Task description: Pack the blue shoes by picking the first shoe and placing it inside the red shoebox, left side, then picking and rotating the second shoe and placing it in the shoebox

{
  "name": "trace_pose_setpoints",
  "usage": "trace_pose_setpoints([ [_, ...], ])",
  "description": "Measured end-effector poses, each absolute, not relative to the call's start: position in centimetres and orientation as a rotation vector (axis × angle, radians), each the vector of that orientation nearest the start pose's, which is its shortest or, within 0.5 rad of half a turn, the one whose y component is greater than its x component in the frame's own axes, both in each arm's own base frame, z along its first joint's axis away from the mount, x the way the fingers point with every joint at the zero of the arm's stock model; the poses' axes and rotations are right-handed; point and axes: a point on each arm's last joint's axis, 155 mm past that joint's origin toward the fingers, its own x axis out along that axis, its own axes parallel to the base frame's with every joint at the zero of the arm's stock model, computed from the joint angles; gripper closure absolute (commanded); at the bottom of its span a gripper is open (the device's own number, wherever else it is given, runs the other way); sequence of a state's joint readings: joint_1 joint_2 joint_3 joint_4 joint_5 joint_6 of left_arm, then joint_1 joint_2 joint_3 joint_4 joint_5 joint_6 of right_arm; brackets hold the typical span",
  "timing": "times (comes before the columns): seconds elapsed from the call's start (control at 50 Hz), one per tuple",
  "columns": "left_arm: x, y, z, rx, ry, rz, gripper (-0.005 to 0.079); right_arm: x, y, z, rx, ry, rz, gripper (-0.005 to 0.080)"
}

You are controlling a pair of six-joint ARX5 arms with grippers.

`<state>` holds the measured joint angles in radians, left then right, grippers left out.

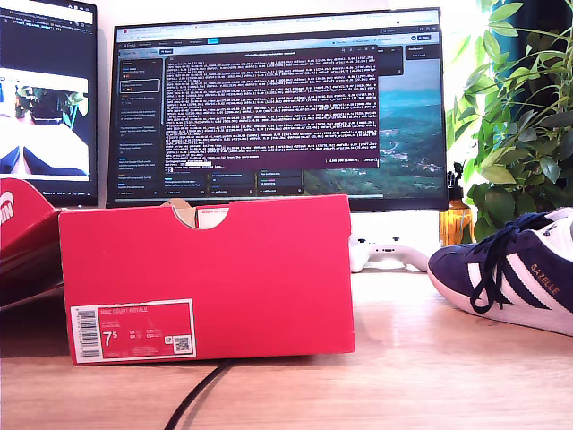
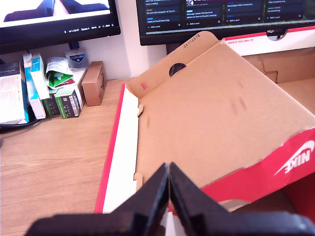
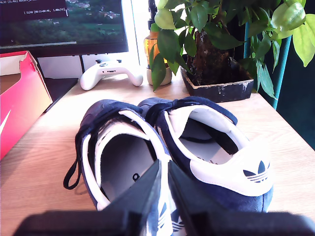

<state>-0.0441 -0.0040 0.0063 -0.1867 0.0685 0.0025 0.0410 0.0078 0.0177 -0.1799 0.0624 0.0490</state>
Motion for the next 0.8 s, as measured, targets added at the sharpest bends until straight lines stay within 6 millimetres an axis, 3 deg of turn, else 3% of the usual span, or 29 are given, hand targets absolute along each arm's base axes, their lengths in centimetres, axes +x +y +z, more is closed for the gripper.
trace_pose_setpoints([
  [0.66,24.69,-2.39,12.09,-0.002,0.177,-0.115,0.0754,24.84,-0.14,12.55,0.036,0.169,-0.025,0.0754],
  [0.8,24.68,-2.55,12.16,-0.078,0.178,-0.117,0.0753,24.84,-0.12,12.55,0.038,0.169,-0.025,0.0754],
])
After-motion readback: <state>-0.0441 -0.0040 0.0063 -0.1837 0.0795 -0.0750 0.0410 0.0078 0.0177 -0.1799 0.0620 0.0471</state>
